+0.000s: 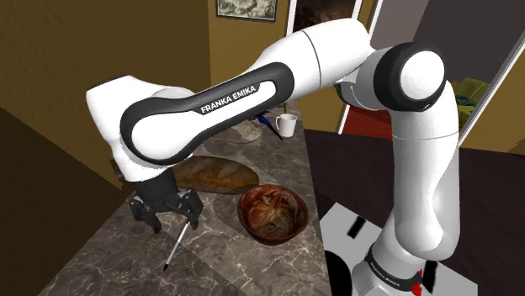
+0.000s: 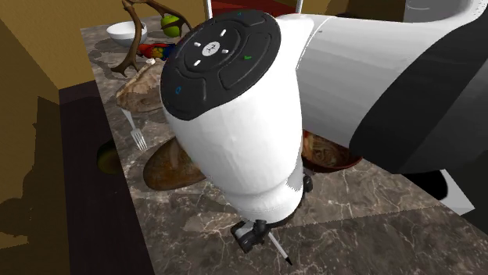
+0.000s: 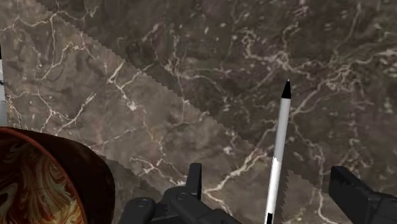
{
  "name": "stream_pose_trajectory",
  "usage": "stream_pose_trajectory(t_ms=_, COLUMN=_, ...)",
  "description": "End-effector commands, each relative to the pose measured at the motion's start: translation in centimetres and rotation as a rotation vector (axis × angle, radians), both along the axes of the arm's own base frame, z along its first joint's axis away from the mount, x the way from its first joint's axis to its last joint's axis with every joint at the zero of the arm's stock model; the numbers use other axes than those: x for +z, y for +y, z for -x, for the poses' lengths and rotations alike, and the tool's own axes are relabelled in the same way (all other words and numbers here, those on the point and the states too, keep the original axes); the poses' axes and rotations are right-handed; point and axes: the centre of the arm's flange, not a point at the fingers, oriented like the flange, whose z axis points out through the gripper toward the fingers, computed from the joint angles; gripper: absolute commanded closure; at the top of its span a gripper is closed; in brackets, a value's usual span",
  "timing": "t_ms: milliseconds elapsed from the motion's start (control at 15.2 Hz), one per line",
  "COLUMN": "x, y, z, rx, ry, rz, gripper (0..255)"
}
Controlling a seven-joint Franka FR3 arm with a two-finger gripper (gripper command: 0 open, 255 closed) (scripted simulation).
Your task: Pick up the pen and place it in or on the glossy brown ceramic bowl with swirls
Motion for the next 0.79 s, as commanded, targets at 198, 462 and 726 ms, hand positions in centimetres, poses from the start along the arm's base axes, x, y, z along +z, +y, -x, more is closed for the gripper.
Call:
stream_pose_trajectory(t_ms=198, x=-2.7, y=1.7, z=-1.9, rx=-0.065, ry=0.014, rz=0.022, gripper=0)
stream_pose_trajectory(t_ms=462, x=-4.7, y=1.5, z=-1.4, rx=-0.065, ry=0.014, rz=0.022, gripper=0)
stream_pose_trajectory(t_ms=726, x=-5.5, y=1.4, z=-1.2, rx=-0.065, ry=0.014, rz=0.022, gripper=0)
